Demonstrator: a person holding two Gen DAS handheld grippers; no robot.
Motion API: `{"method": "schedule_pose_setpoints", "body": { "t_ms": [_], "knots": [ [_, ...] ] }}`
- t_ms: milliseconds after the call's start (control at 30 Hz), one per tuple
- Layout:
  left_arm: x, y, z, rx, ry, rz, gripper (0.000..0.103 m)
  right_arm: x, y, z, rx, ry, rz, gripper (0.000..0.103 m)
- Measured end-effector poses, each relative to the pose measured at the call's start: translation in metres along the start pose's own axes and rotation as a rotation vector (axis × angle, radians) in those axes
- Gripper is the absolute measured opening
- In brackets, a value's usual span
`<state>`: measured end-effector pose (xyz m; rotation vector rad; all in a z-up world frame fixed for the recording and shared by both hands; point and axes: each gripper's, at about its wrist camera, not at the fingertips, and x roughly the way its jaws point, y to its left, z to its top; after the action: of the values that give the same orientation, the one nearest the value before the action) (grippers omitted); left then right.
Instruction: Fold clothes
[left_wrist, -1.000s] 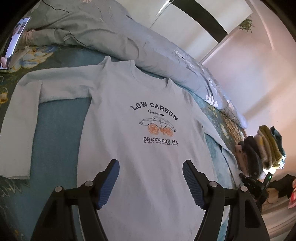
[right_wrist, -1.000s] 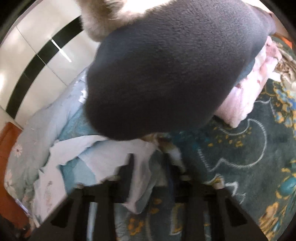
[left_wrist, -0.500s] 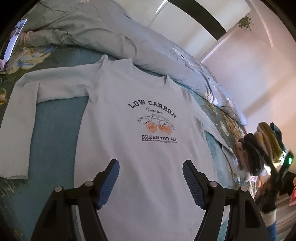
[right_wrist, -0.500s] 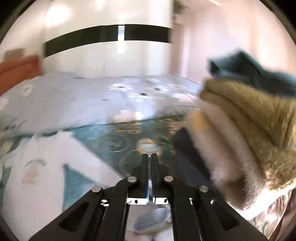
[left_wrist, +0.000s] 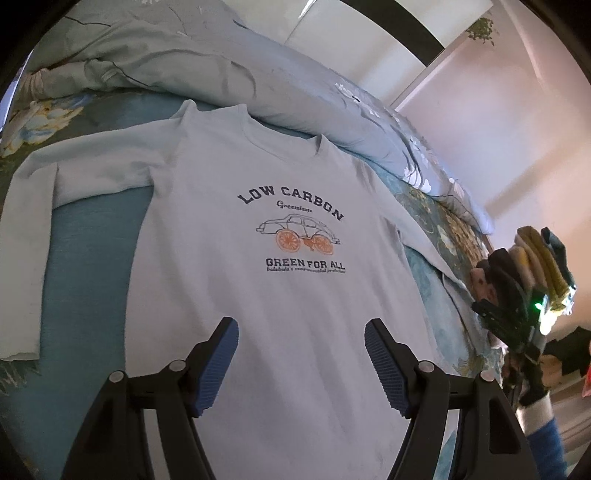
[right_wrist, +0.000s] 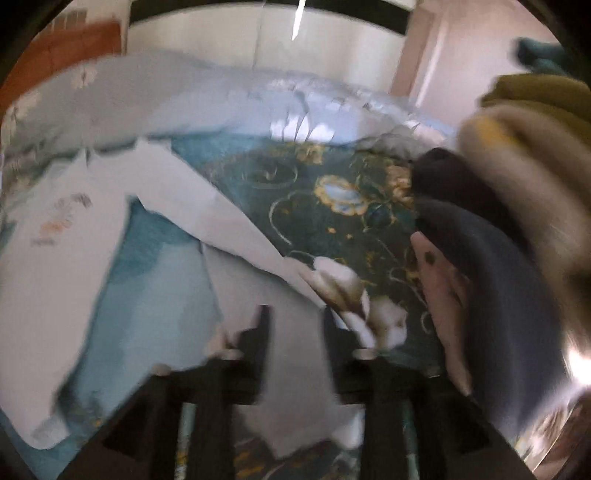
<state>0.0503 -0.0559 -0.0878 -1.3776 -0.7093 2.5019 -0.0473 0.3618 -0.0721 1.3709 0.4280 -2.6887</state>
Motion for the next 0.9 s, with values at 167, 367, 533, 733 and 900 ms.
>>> {"method": "schedule_pose_setpoints", "body": {
  "t_ms": [167, 367, 533, 733, 900],
  "knots": [
    [-0.003, 0.01, 0.001, -0.028, -0.006, 0.015, 0.075, 0.029, 0.007, 0.009, -0.129, 0.106, -0.02, 0.036],
    [-0.003, 0.014, 0.003, -0.036, -0.005, 0.015, 0.075, 0.037, 0.002, 0.019, -0.137, 0.133, -0.009, 0.03],
    [0.0, 0.014, 0.003, -0.031, 0.003, 0.007, 0.075, 0.043, 0.007, 0.026, -0.144, 0.163, -0.02, 0.003],
    [-0.003, 0.017, 0.004, -0.031, -0.008, -0.005, 0.075, 0.001, 0.011, 0.067, -0.22, -0.003, -0.232, 0.002],
    [0.003, 0.024, 0.003, -0.056, 0.009, -0.02, 0.075, -0.04, 0.064, 0.054, -0.394, -0.149, -0.282, 0.002]
  ]
}}
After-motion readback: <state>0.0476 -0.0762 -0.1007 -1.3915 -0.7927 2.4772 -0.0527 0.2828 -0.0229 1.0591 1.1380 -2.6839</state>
